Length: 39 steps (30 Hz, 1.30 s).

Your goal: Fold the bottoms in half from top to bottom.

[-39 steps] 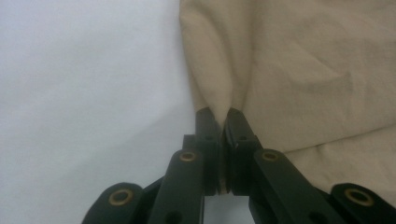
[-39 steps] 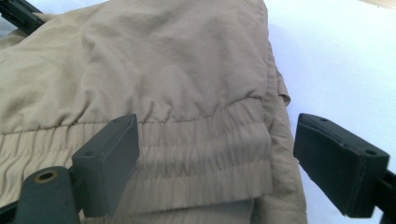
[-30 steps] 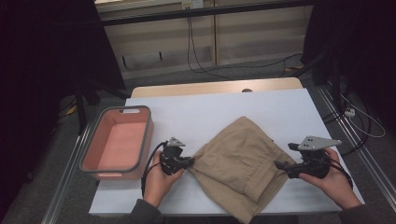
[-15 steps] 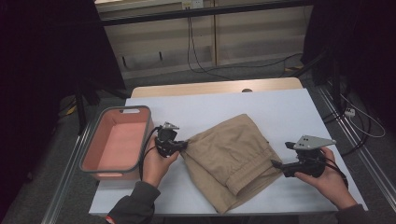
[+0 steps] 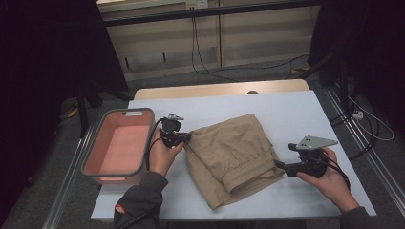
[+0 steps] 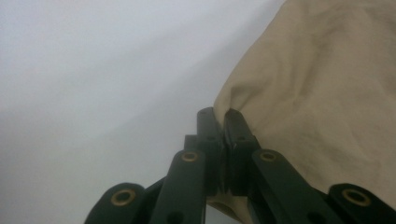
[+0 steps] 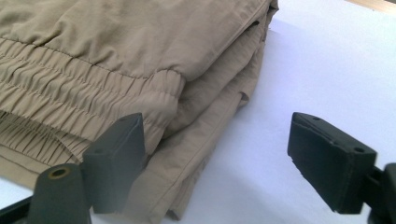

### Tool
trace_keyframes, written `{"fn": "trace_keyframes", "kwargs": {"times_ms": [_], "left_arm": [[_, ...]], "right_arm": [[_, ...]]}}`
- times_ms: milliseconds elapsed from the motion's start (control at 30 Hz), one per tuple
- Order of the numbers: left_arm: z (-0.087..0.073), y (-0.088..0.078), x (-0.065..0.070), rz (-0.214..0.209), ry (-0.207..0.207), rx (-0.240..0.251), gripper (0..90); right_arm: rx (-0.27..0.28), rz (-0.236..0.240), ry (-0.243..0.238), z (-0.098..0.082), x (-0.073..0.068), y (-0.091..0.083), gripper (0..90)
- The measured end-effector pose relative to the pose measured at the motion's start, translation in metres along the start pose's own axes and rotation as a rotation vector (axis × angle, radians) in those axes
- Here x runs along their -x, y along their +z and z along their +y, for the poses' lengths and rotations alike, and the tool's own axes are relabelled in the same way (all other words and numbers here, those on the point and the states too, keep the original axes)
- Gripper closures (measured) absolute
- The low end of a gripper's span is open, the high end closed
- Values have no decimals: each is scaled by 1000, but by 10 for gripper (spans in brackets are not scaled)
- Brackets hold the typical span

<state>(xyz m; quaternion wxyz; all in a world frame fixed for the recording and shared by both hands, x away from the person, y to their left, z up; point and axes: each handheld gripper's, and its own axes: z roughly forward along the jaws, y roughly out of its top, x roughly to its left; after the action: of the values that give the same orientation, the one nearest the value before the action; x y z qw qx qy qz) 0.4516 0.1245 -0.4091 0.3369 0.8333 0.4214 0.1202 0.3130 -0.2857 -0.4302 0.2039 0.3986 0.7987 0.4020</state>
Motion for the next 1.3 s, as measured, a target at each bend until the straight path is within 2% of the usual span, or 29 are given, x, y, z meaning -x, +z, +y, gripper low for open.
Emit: {"fn": "trace_keyframes", "kwargs": {"times_ms": [300, 400, 467, 600, 667, 800, 900, 1000, 1100, 1200, 1300], "left_arm": [[14, 6, -12, 23, 11, 5, 870], [16, 8, -14, 26, -9, -4, 869], [16, 10, -14, 18, -25, -14, 865], [14, 9, -16, 10, -49, -2, 836], [14, 8, -16, 23, -65, 8, 811], [13, 6, -15, 34, -75, 12, 665], [12, 4, -14, 31, -91, 24, 544], [10, 3, -11, 46, -86, 34, 427], [8, 1, -9, 53, -95, 44, 336], [5, 0, -8, 22, -120, 40, 283], [3, -3, -4, 6, -133, 59, 254]], "right_arm": [[-34, 6, -16, 3, -3, 16, 293], [-53, 9, -12, 2, -2, 22, 336], [-69, 17, -18, 2, -3, 27, 403], [-136, 21, -19, -2, -6, 39, 423], [-130, 27, -11, -2, -7, 43, 459], [-121, 54, 10, -2, -7, 45, 571], [-119, 67, 24, -2, -7, 45, 702], [-122, 81, 23, -1, -8, 44, 831], [-121, 89, 41, -1, -8, 44, 883], [-121, 101, 42, -2, -8, 41, 897], [-124, 114, 40, -3, -11, 37, 899]]}}
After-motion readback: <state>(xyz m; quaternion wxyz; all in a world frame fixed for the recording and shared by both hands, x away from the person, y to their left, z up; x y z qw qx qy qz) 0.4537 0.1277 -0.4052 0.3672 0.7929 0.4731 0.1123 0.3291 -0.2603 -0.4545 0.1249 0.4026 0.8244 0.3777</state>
